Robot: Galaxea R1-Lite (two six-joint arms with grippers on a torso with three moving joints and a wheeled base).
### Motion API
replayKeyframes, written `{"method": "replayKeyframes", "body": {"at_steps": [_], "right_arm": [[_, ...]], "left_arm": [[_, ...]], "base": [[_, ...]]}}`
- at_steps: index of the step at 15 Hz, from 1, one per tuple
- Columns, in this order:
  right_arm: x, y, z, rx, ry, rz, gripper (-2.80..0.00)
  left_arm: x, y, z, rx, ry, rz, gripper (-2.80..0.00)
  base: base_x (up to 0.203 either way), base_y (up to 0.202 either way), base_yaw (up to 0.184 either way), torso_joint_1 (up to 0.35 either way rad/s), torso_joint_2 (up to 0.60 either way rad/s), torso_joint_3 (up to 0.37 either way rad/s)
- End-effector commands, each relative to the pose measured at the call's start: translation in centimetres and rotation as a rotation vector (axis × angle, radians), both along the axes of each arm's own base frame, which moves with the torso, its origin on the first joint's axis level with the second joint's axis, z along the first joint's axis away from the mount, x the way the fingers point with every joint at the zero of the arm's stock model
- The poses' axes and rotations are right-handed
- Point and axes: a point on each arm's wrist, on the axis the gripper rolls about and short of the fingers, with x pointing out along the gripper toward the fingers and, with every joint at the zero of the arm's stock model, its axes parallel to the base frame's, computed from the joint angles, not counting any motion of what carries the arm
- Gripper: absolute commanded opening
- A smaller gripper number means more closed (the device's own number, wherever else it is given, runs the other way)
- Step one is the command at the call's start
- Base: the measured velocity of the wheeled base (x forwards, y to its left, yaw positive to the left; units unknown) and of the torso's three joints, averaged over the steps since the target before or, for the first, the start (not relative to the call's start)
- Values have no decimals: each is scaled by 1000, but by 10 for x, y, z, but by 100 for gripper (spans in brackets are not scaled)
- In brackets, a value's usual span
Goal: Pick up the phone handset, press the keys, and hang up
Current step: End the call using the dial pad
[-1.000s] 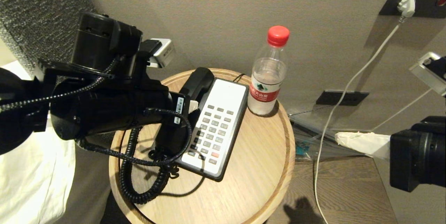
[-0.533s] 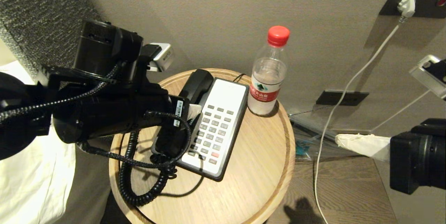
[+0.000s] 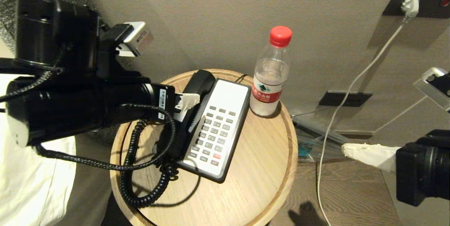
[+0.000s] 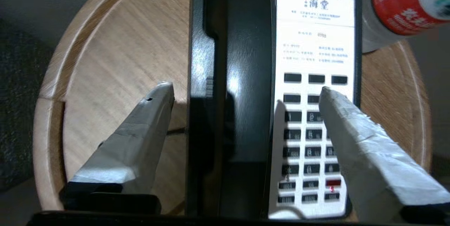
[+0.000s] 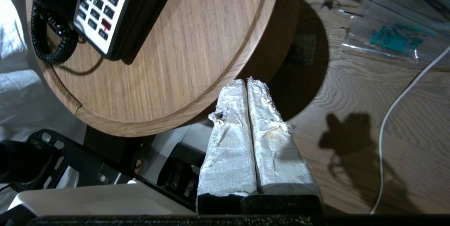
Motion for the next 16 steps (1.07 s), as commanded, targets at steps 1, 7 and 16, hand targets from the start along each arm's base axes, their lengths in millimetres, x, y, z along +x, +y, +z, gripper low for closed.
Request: {"method": "replayKeyframes", "body": {"at_steps": [1,7,16], "right_arm": [[0,1,-1,-5,4,-1,-280],[12,15,0,-22,19,3,-280],[39,92,-15,-104,100,136,-280]], "left_arm": [[-27,21,11,-41,-49,-1,-280],[-81,62,5,-236,-5,14,-280],[-155,120,-60,-592,155,43,-280]], "base": [[0,0,0,0,0,0],[0,0,0,0,0,0],[0,0,0,0,0,0]]}}
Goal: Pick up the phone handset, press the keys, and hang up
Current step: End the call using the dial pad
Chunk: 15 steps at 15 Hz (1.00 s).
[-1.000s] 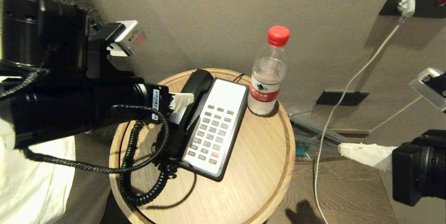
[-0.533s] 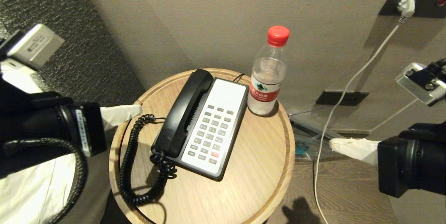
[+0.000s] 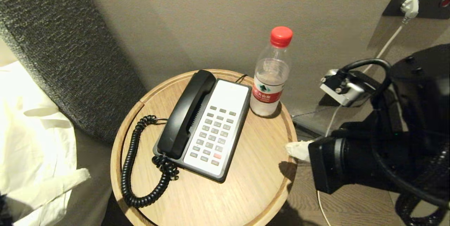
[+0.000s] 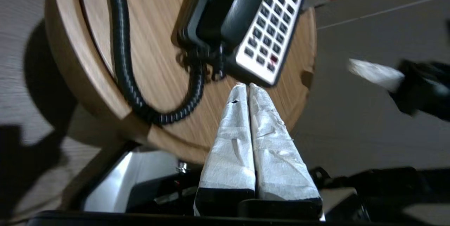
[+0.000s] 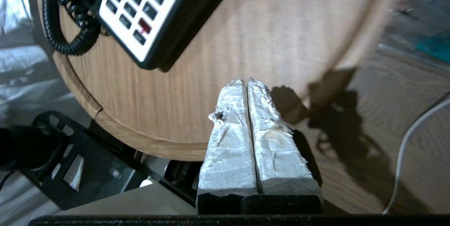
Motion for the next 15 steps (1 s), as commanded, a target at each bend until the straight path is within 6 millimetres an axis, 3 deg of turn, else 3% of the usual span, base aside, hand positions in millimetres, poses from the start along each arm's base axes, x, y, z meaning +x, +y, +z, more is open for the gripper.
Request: {"method": "replayKeyframes", "body": {"at_steps": [1,7,15], "right_arm": [[7,29,-14,-42,41,47,-280],[17,76,-29,-54,52,110,-280],[20,93,-25,-38,39,128,-280]], "left_arm": [[-17,11,-9,-34,-31,-3,-280],[-16,9,-13,-33,-12,-31,-280],[-17,10,-16,-33,-6,-46,-280]], "base": [[0,0,0,0,0,0],[0,0,0,0,0,0],[0,0,0,0,0,0]]}}
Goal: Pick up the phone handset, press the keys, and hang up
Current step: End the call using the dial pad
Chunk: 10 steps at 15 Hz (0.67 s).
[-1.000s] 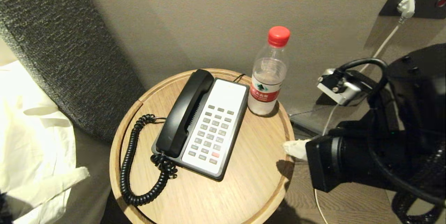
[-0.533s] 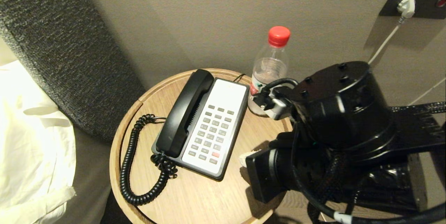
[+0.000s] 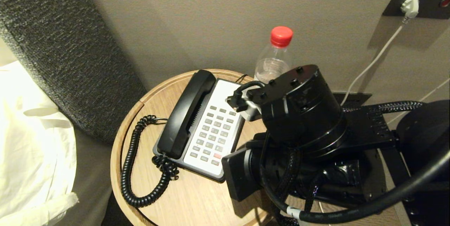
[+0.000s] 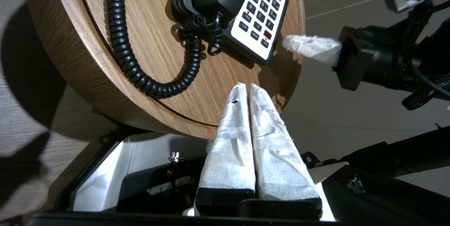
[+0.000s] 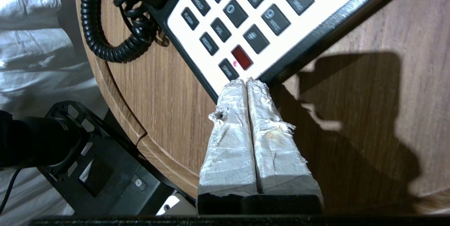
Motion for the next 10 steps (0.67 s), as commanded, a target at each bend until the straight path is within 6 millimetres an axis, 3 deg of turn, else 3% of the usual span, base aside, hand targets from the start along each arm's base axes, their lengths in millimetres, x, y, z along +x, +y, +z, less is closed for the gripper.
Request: {"method": "replayKeyframes", "body": {"at_steps": [1,10], "right_arm": [[1,4,-2,-3,2,-1,-280],[0,19,-3,3,2,24,-280]], "left_arm": [[0,0,-1,-2,5,1,-280],[0,0,-7,7,21,-2,-280]], "base": [[0,0,0,0,0,0],[0,0,0,0,0,0]]}}
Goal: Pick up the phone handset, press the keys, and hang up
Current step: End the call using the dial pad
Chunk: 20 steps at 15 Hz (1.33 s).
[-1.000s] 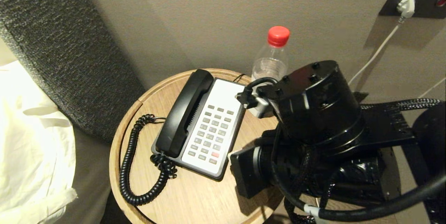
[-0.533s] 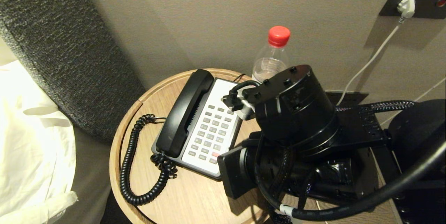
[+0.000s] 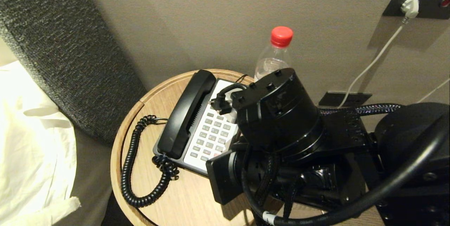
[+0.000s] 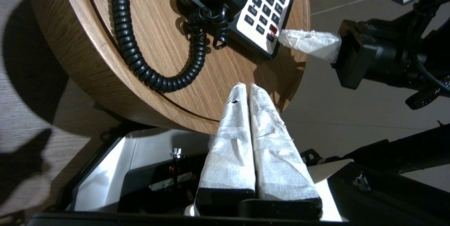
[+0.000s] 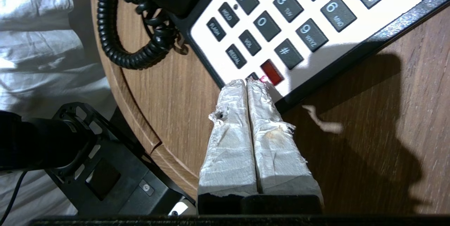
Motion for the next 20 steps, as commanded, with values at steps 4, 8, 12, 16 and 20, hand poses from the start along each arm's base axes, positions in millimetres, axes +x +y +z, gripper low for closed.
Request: {"method": "replayKeyframes", "body": {"at_steps": [4,8,12,16,20], "right_arm": [[1,3,-5,-11,6,-2,-280],[2,4,-5,-13,5,-3,-280],[2,4,-5,-13,4,-4,-280],[3,5,-8,-22,3,-5,-280],[6,6,-10,-26,4,-11,-280]], "left_arm": [[1,0,-2,1,9,0,-280],[1,0,-3,3,13,0,-280],[0,0,-3,3,13,0,-280],[0,0,-3,2,10,0,-280],[0,0,-3,2,10,0,-280]], "base": [[0,0,0,0,0,0],[0,0,0,0,0,0],[0,0,0,0,0,0],[0,0,0,0,0,0],[0,0,0,0,0,0]]}}
